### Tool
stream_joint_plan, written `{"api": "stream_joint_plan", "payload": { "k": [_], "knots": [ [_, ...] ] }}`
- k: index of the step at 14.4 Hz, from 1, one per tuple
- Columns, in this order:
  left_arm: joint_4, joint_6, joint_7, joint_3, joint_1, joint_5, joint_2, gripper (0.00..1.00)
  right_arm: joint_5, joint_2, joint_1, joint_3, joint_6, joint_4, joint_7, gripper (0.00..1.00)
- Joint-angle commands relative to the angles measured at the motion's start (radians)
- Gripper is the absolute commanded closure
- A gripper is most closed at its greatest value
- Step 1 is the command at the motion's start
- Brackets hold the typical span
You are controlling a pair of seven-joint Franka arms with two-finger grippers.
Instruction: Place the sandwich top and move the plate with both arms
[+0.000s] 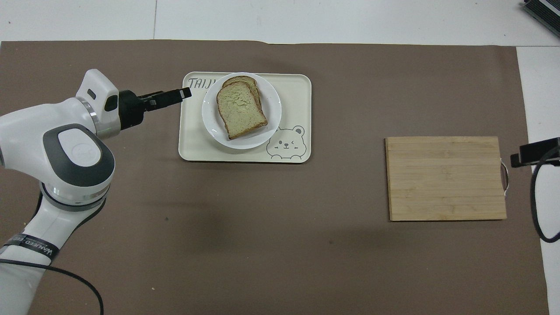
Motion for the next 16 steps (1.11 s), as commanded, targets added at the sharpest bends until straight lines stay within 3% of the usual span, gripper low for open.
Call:
{"api": "stream_joint_plan", "payload": {
  "k": [1, 4, 7, 9, 13, 16],
  "knots": [
    [-0.019, -0.125, -0.062, 0.020, 0.017, 0.133, -0.079, 0.00, 0.020, 0.000, -0.003, 0.005, 0.008, 0.004, 0.020, 0.00],
    [0.089, -0.417, -0.148, 0.084, 0.028, 0.481, -0.120, 0.00, -0.012, -0.010, 0.016, 0.011, 0.031, -0.020, 0.017, 0.00],
    [0.301, -0.712, -0.187, 0.098, 0.034, 0.821, -0.111, 0.00, -0.037, -0.022, 0.021, 0.011, 0.048, -0.040, 0.004, 0.00],
    [0.334, -0.780, -0.190, 0.102, 0.032, 0.888, -0.134, 0.00, -0.058, -0.040, 0.023, 0.011, 0.086, -0.074, -0.025, 0.00],
    [0.331, -1.050, -0.212, 0.136, 0.049, 0.931, -0.298, 0.00, -0.061, -0.053, 0.015, 0.011, 0.092, -0.094, -0.029, 0.00],
    [0.343, -1.127, -0.353, 0.135, 0.049, 0.925, -0.332, 0.00, -0.061, -0.053, 0.015, 0.011, 0.093, -0.094, -0.029, 0.00]
  ]
}}
